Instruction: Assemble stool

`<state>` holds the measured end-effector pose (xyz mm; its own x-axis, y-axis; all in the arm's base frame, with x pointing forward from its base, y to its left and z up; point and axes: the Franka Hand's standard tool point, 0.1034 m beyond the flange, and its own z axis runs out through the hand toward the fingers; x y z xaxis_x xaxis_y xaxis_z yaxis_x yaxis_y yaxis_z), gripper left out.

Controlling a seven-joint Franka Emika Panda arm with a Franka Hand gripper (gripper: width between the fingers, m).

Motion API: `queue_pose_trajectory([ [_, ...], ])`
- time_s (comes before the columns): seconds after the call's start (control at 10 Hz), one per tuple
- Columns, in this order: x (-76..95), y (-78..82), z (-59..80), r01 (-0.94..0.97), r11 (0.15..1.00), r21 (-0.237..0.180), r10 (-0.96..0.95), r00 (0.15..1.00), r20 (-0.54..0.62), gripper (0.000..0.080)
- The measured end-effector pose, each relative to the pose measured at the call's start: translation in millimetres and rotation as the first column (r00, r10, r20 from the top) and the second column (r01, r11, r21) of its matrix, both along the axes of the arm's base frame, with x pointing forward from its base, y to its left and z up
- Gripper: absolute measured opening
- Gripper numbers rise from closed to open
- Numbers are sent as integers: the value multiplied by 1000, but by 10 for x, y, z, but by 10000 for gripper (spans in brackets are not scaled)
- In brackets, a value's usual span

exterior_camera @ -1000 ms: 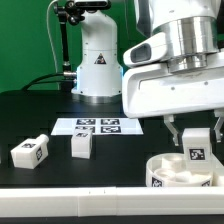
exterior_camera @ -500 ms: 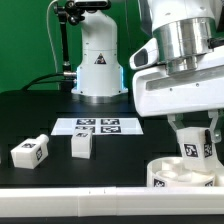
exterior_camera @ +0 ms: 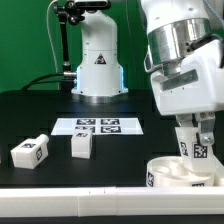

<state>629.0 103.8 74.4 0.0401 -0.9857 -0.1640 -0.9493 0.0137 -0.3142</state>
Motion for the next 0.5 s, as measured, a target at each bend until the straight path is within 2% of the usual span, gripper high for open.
queue_pose_trajectory([
  [0.2,-8,-2,-4,112,993,44,-111,994,-20,343],
  [0.3,-9,-7,-5,118,992,47,-117,993,-21,343],
  [0.4,-11,-3,-7,120,992,48,-119,993,-22,426],
  [0.5,-11,-2,-7,112,993,46,-111,994,-20,559],
])
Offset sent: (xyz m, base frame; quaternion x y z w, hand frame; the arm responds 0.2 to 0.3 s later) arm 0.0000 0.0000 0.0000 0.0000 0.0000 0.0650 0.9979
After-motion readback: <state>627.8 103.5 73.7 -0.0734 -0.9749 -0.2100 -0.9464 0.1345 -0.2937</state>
